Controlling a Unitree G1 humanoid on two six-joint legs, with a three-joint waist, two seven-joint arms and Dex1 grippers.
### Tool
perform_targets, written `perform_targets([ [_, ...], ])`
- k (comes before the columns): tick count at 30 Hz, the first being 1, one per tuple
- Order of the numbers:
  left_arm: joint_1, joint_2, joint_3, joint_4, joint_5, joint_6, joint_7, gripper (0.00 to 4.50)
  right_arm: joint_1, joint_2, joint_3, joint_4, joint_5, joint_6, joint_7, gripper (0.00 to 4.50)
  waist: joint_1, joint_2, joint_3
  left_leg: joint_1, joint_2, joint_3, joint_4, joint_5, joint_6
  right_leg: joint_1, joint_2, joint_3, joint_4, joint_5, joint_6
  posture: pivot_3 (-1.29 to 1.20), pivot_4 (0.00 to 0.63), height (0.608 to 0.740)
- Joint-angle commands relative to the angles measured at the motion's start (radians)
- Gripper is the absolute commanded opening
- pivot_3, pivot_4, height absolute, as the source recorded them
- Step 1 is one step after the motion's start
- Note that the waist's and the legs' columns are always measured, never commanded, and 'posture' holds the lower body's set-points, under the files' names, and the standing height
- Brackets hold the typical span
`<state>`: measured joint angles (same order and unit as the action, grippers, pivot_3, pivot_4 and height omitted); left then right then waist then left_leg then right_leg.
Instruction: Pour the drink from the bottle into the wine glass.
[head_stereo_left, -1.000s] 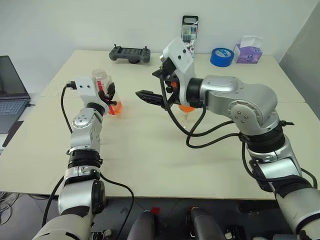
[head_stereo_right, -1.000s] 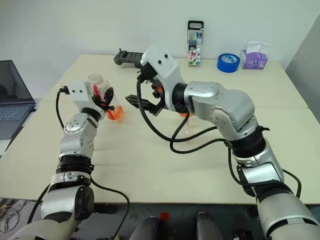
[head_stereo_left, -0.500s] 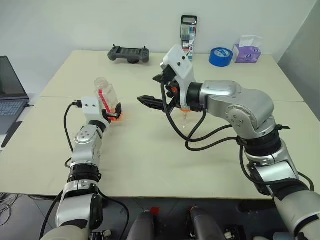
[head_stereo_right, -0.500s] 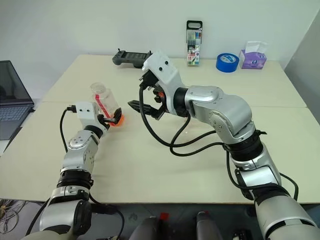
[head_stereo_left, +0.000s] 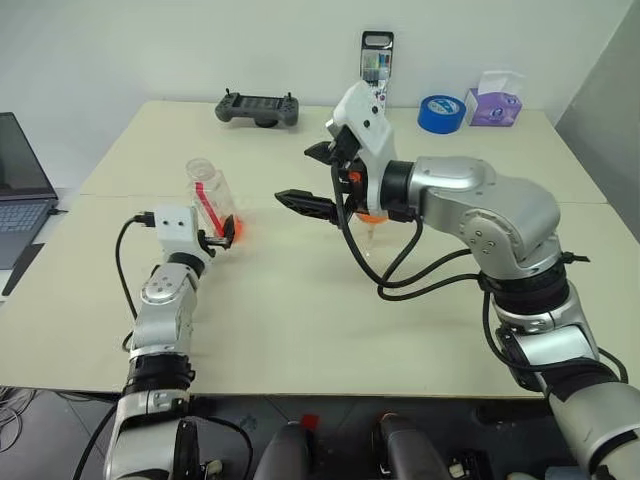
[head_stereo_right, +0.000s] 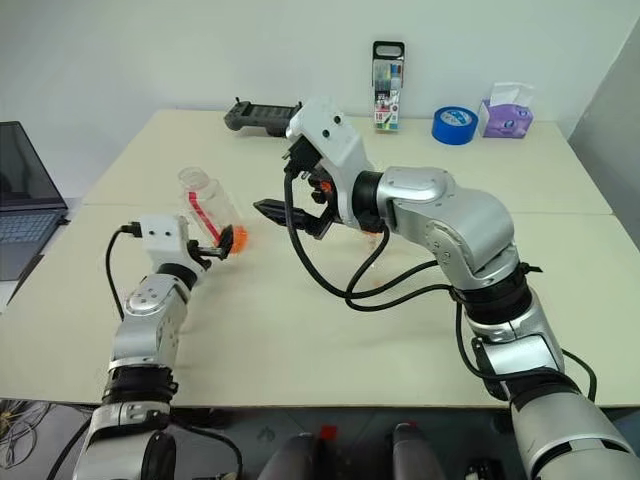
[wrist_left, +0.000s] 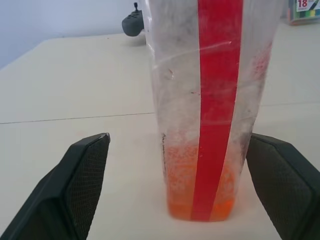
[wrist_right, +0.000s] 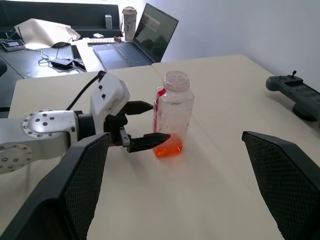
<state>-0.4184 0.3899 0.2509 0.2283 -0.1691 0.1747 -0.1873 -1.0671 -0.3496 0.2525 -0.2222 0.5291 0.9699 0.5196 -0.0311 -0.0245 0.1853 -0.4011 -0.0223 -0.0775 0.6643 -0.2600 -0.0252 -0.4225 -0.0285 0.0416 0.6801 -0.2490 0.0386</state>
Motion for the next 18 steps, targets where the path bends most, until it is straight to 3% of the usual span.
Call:
perform_targets([
  [1, 0.035, 0.035, 0.050, -0.318, -0.025, 0.105, 0.039, 4.47, -0.045, -0.033, -0.067, -0.075, 0.024, 0.016, 0.036, 4.50, 0.000, 0.000, 0.000, 0.000, 0.000, 0.000, 0.000, 0.000, 0.000, 0.000, 0.000, 0.000, 0.000, 0.000, 0.000, 0.00, 0.150, 0.740],
  [7, 0.009, 0.097, 0.035, -0.603, -0.104, 0.348, -0.003, 4.47, -0.046, -0.103, -0.109, -0.081, 0.032, 0.016, 0.101, 4.50, 0.002, 0.000, 0.000, 0.001, -0.001, -0.001, 0.000, 0.000, 0.000, 0.002, 0.000, -0.001, -0.001, 0.000, 0.000, 0.00, 0.150, 0.740],
  [11, -0.099, 0.166, 0.009, -0.691, -0.372, 0.513, -0.232, 4.47, -0.003, -0.185, -0.202, -0.110, 0.044, 0.034, 0.095, 4.50, 0.005, 0.000, 0.000, 0.000, -0.001, -0.001, 0.000, 0.000, 0.000, 0.002, 0.001, -0.002, -0.001, 0.000, 0.000, 0.00, 0.150, 0.740],
  [13, -0.130, 0.217, 0.000, -0.685, -0.443, 0.538, -0.344, 4.47, 0.024, -0.218, -0.268, -0.133, 0.069, 0.057, 0.084, 4.50, 0.003, 0.000, 0.000, 0.000, -0.001, 0.000, 0.000, 0.000, 0.000, 0.002, 0.004, -0.001, -0.002, 0.000, 0.000, 0.00, 0.150, 0.740],
  [18, -0.202, 0.360, -0.043, -0.545, -0.480, 0.538, -0.571, 4.47, 0.230, -0.430, -0.466, -0.248, 0.191, 0.191, 0.157, 4.50, 0.002, 0.000, 0.001, 0.001, 0.000, 0.001, -0.002, 0.000, 0.000, 0.002, 0.006, 0.000, -0.002, -0.001, -0.001, 0.00, 0.150, 0.740],
])
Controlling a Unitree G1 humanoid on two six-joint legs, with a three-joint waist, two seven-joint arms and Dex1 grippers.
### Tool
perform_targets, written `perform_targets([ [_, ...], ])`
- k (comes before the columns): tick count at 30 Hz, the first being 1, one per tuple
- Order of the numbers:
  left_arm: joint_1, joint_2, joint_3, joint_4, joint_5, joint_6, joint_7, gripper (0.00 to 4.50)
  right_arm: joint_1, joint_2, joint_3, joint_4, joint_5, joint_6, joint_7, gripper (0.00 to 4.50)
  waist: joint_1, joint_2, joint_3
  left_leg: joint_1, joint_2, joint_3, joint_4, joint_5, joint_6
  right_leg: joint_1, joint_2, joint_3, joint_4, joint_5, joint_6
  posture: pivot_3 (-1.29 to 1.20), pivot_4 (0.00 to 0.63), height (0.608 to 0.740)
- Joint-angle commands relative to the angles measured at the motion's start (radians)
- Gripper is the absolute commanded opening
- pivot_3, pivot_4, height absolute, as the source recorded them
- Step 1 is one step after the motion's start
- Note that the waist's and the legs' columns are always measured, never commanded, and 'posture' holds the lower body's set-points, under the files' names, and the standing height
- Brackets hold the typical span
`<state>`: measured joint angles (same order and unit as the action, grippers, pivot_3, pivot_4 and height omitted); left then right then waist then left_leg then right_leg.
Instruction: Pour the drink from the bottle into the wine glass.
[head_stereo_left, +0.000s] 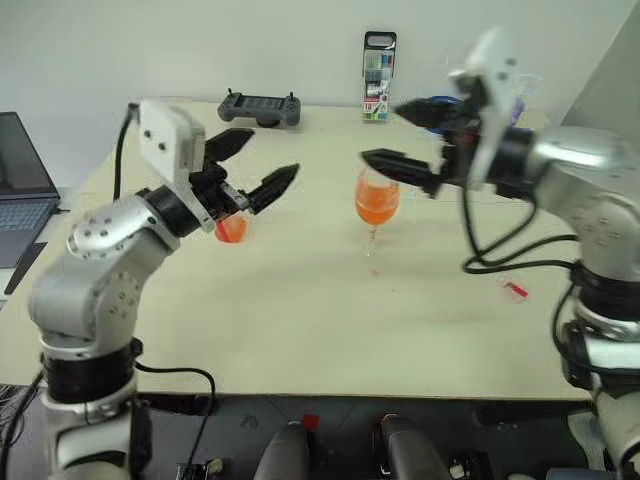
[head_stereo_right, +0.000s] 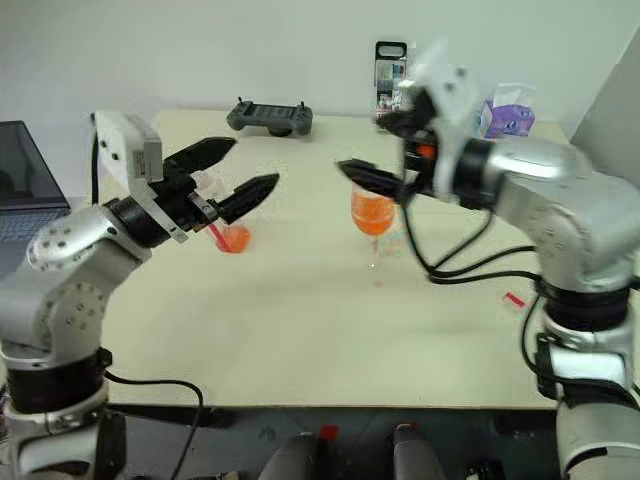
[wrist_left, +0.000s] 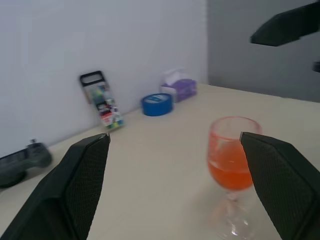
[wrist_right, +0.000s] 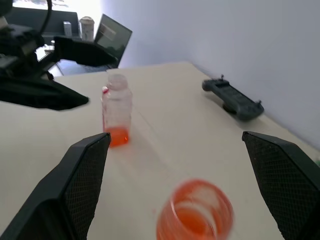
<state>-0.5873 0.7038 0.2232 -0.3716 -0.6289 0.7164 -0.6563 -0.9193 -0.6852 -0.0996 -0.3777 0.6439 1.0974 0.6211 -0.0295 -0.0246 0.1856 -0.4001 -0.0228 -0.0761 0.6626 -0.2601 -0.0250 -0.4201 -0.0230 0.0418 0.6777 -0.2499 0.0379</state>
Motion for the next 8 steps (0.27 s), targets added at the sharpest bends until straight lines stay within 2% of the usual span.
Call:
perform_targets([
  [1, -0.043, 0.057, -0.019, 0.071, -0.032, 0.005, -0.125, 4.47, 0.127, -0.125, -0.143, -0.116, 0.110, 0.082, 0.075, 4.50, 0.000, 0.000, 0.000, 0.000, 0.000, 0.000, 0.000, 0.000, 0.000, 0.000, 0.000, 0.000, 0.000, 0.000, 0.000, 0.00, 0.150, 0.740],
  [4, -0.065, 0.075, -0.035, 0.123, -0.025, -0.009, -0.174, 4.47, 0.243, -0.188, -0.192, -0.166, 0.160, 0.091, 0.111, 4.50, -0.004, 0.001, 0.000, 0.000, 0.001, 0.000, 0.000, 0.000, 0.000, 0.000, 0.002, 0.000, 0.001, -0.001, -0.001, 0.00, 0.150, 0.740],
  [8, -0.073, 0.067, -0.056, 0.157, -0.003, -0.033, -0.199, 4.47, 0.276, -0.193, -0.202, -0.167, 0.180, 0.075, 0.091, 4.50, -0.009, 0.001, 0.000, 0.001, 0.003, 0.001, 0.000, 0.000, 0.000, 0.000, 0.003, 0.001, 0.001, -0.001, 0.000, 0.00, 0.150, 0.740],
])
